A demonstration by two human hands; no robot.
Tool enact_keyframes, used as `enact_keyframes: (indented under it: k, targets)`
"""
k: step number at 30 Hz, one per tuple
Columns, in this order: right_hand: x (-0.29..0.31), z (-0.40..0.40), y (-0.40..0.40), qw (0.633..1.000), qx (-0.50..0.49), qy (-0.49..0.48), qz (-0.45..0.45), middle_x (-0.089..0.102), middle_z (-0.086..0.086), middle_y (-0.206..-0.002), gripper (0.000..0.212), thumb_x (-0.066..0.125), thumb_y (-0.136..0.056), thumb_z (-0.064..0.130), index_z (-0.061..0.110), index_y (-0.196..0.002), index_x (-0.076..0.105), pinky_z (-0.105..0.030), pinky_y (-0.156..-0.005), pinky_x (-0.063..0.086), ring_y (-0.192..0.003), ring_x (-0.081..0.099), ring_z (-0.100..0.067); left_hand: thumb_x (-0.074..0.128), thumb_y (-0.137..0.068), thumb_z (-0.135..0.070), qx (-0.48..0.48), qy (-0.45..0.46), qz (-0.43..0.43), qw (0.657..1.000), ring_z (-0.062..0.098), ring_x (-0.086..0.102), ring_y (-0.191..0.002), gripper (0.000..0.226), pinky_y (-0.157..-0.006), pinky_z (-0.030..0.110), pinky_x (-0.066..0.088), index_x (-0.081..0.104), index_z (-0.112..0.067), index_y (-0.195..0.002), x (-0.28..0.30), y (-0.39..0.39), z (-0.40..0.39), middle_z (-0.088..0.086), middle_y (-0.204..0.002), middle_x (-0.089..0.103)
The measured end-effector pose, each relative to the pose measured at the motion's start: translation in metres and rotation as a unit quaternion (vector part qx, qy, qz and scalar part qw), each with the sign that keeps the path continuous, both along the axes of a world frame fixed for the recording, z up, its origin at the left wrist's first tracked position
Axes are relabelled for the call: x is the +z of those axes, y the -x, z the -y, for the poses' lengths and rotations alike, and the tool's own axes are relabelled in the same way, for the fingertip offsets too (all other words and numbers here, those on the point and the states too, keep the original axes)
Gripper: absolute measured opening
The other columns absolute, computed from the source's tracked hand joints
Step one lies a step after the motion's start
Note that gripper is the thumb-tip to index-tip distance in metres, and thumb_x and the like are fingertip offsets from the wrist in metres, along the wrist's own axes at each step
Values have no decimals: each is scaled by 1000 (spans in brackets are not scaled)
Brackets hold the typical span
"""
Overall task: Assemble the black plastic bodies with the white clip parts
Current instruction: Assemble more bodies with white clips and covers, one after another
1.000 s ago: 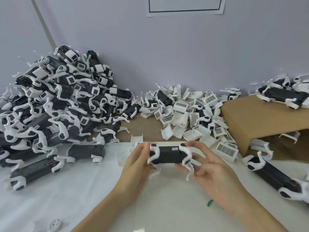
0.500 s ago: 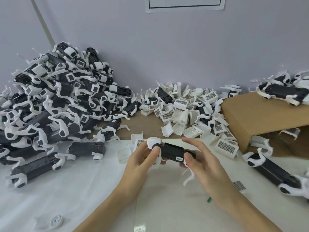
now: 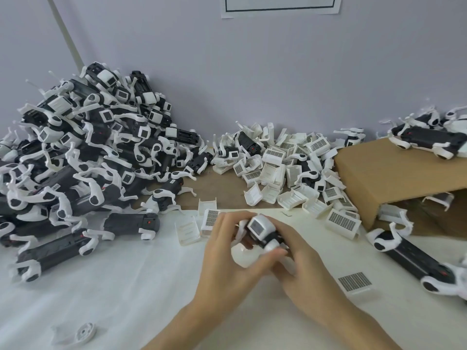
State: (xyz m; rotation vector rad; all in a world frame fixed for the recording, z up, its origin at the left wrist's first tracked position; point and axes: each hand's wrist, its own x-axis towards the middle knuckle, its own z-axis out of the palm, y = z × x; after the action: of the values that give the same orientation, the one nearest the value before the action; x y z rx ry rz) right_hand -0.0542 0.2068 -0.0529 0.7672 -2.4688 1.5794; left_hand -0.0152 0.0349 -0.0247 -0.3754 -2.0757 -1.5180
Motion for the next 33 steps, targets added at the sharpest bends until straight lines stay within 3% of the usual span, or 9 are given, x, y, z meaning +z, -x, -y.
enact_keyframes:
  k: [2, 4, 8, 14, 17, 20, 24, 28, 33]
  targets:
    - [-6, -1, 3, 1000, 6, 20, -9, 65, 8, -135, 60, 57, -96, 3, 34, -147, 51, -34, -105, 51, -129, 62, -17, 81, -82, -64, 8, 53, -27, 998, 19, 61, -104, 51, -87, 17, 49, 59, -41, -122, 2, -7, -11, -13, -113, 59]
    - [-8, -3, 5, 999, 12, 29, -24, 67, 7, -131, 52, 52, -99, 4, 31, -144, 54, -30, -103, 52, -126, 64, -18, 78, -86, -64, 10, 52, -28, 998, 19, 62, -103, 50, -88, 15, 48, 58, -42, -125, 3, -12, -17, -14, -115, 57]
    - [0, -4, 0, 999, 11, 2, -48, 65, 17, -134, 49, 49, -101, 21, 40, -146, 49, -16, -100, 47, -128, 61, -7, 76, -89, -50, -3, -30, 11, 999, 22, 67, -98, 28, -84, 21, 53, 66, -38, -112, 10, -14, -18, -7, -110, 65]
    - [12, -3, -4, 995, -27, -14, -92, 61, 16, -134, 61, 67, -95, -2, 37, -140, 56, -15, -99, 46, -126, 59, -1, 68, -94, -49, -56, -120, 93, 987, 19, 70, -94, 24, -90, 34, 55, 72, -29, -107, 17, -8, -7, -1, -100, 75]
    - [19, -7, -2, 980, -120, -37, -157, 57, 10, -120, 53, 86, -82, 18, 28, -129, 65, -8, -89, 46, -109, 59, 4, 56, -96, -59, -67, -85, 112, 988, 12, 69, -107, 35, -94, 28, 53, 69, -35, -119, 18, -2, 9, -8, -110, 75]
    - [25, -10, -4, 974, -142, -45, -172, 55, 4, -114, 50, 84, -76, 40, 21, -120, 69, -13, -81, 50, -103, 59, -1, 75, -84, -53, -72, -14, 121, 990, 10, 66, -118, 52, -96, 17, 48, 61, -39, -132, 12, 0, 18, -15, -119, 72]
    - [25, -13, -4, 991, -71, -51, -102, 52, 11, -126, 58, 87, -79, 40, 30, -130, 62, -9, -93, 43, -116, 56, -1, 80, -85, -42, -100, -60, 110, 987, 12, 68, -120, 47, -97, 15, 49, 65, -38, -130, 5, 6, 24, -10, -122, 74]
    - [25, -20, 0, 999, -36, -28, 14, 60, 28, -130, 70, 86, -80, 44, 46, -141, 51, -7, -93, 43, -118, 59, 3, 79, -86, -41, -121, -79, 130, 981, 11, 61, -134, 70, -111, 27, 46, 51, -44, -149, 3, 10, 34, -9, -138, 69]
    - [28, -25, 3, 989, -65, -69, -110, 52, 35, -129, 75, 94, -74, 25, 44, -132, 49, -4, -97, 36, -123, 52, 2, 96, -77, -33, -69, 117, 61, 989, 13, 61, -132, 73, -107, 24, 46, 56, -40, -138, -2, 19, 53, -15, -141, 66]
